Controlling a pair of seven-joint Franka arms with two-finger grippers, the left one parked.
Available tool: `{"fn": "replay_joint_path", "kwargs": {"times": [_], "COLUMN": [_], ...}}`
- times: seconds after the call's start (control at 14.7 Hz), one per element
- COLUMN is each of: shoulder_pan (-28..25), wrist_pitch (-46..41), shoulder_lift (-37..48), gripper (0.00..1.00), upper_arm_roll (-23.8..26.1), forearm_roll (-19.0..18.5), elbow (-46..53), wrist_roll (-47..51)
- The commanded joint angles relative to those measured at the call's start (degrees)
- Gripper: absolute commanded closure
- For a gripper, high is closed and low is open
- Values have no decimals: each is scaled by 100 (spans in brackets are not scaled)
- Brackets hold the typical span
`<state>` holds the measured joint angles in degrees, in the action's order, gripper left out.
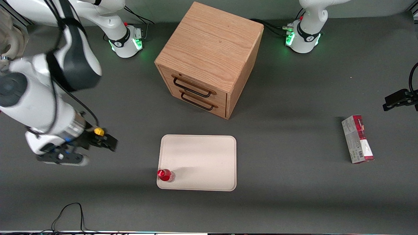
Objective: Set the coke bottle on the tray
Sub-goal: 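Raise the right gripper away from the bottle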
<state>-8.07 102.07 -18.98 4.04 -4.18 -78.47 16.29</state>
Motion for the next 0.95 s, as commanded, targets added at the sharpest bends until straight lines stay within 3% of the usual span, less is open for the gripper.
{"fn": "replay_joint_path", "kwargs": {"times": [0.0,0.34,0.89], "shoulder_pan": [77,68,60], "wrist_pitch": [-291,-759,-732], "shoulder_lift": [1219,2038,2127], "gripper": [0,0,0], "upper_arm_roll": [-455,-993,-1064], "forearm_roll": [556,778,699], "elbow": [-1204,-1565,-1741], "wrist_roll": [-731,-961,-909]}}
